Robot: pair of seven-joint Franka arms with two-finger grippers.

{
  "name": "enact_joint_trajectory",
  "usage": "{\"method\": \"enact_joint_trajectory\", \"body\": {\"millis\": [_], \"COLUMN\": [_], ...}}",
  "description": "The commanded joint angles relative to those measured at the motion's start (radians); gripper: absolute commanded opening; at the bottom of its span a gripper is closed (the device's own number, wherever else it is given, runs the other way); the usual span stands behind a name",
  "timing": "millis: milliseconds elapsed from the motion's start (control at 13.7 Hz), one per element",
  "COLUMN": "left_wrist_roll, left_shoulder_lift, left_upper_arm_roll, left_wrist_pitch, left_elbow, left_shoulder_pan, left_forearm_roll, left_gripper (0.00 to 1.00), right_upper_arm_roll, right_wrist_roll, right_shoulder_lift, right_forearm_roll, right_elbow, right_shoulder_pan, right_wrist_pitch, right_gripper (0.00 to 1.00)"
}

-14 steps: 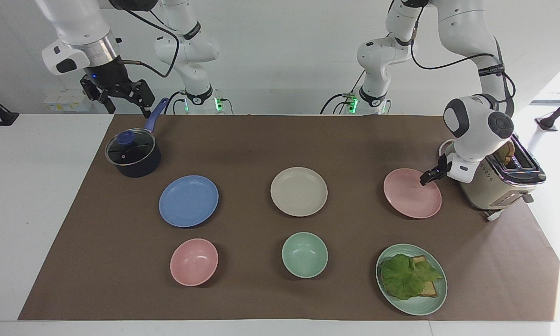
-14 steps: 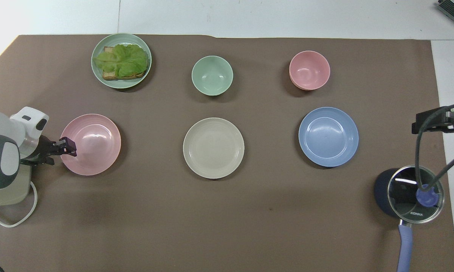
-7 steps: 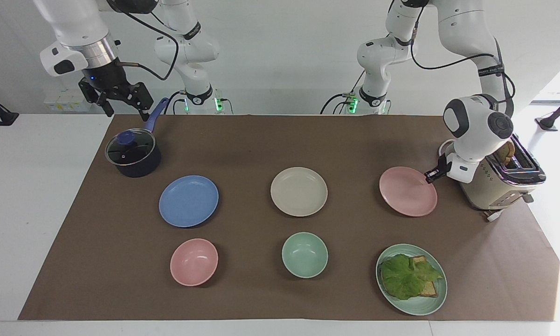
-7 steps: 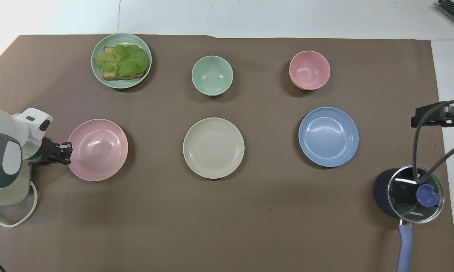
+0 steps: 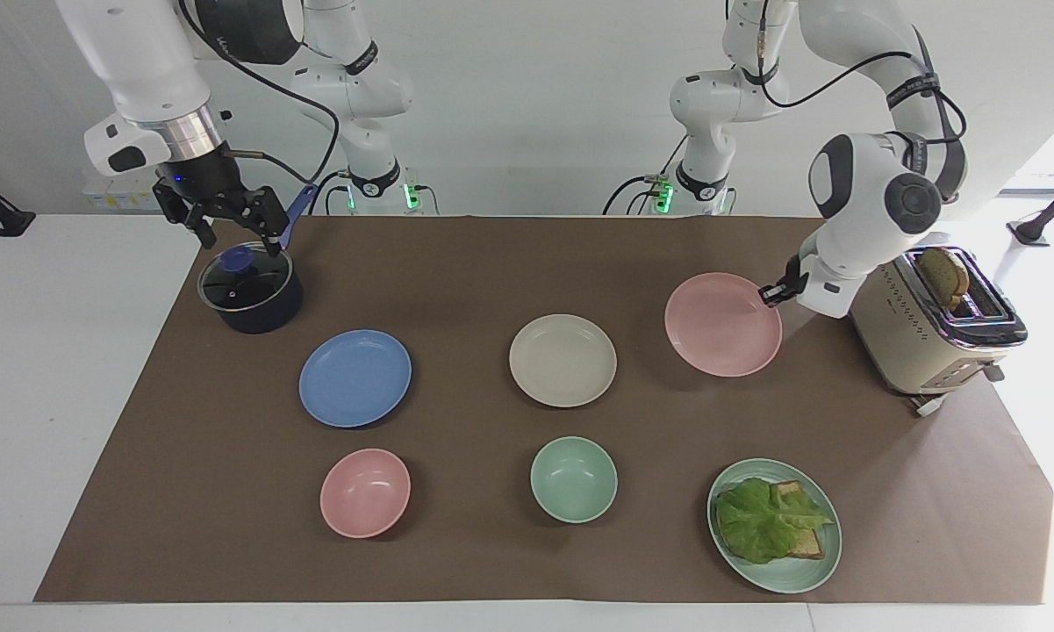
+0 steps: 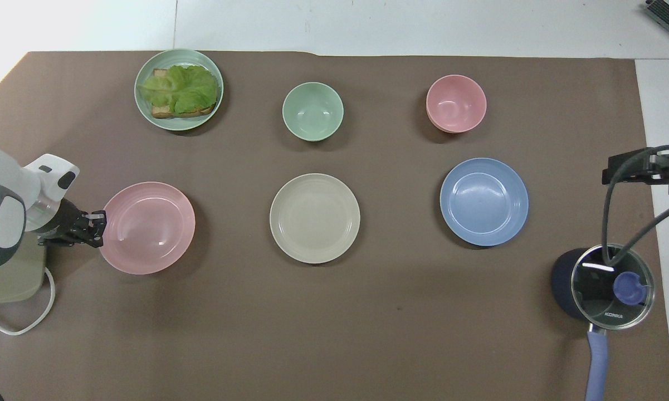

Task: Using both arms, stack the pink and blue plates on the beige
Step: 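Place the pink plate on the beige plate with the left gripper, then retract the left gripper while the right gripper grasps the blue plate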

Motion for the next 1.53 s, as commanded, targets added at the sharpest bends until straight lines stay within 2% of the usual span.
{"method": "enact_joint_trajectory", "body": {"millis": [0, 219, 438, 657, 730, 803, 876, 949, 1096, 1242, 1461], "left_wrist_roll": [-0.094, -0.101, -0.122, -0.105, -0.104, -0.104, -0.104, -0.101, -0.107, -0.101, 0.06], "left_shoulder_lift": [-0.019, -0.02, 0.056, 0.081, 0.084, 0.087, 0.087, 0.087, 0.086, 0.079, 0.06], "left_upper_arm_roll": [0.017, 0.017, 0.017, 0.017, 0.017, 0.017, 0.017, 0.017, 0.02, 0.037, 0.043], "left_wrist_pitch": [0.012, 0.174, 0.382, 0.433, 0.433, 0.433, 0.432, 0.427, 0.404, 0.325, 0.237], "left_elbow": [-0.016, -0.077, -0.099, -0.093, -0.087, -0.084, -0.084, -0.084, -0.081, -0.069, -0.02], "left_shoulder_pan": [-0.144, -0.262, -0.345, -0.344, -0.338, -0.336, -0.338, -0.338, -0.339, -0.32, -0.185], "left_forearm_roll": [-0.077, -0.153, -0.181, -0.181, -0.181, -0.181, -0.181, -0.181, -0.179, -0.164, -0.084], "left_gripper": [0.0, 0.0, 0.0, 0.0, 0.13, 0.46, 0.84, 1.0, 1.0, 1.0, 1.0], "right_upper_arm_roll": [0.0, 0.0, 0.0, 0.0, 0.0, 0.0, 0.0, 0.0, 0.0, 0.0, 0.002], "right_wrist_roll": [-0.04, -0.09, -0.112, -0.173, -0.187, -0.198, -0.21, -0.221, -0.227, -0.228, -0.227], "right_shoulder_lift": [0.019, 0.065, 0.129, 0.194, 0.205, 0.214, 0.235, 0.255, 0.268, 0.278, 0.282], "right_forearm_roll": [0.022, 0.025, 0.025, 0.025, 0.025, 0.025, 0.025, 0.025, 0.025, 0.025, 0.026], "right_elbow": [-0.027, -0.05, -0.08, -0.099, -0.114, -0.128, -0.131, -0.131, -0.155, -0.194, -0.238], "right_shoulder_pan": [-0.01, -0.011, -0.013, -0.037, -0.043, -0.048, -0.059, -0.071, -0.071, -0.071, -0.069], "right_wrist_pitch": [0.046, 0.121, 0.202, 0.297, 0.34, 0.368, 0.376, 0.379, 0.428, 0.474, 0.494], "right_gripper": [1.0, 1.0, 1.0, 1.0, 1.0, 1.0, 1.0, 1.0, 1.0, 1.0, 1.0]}}
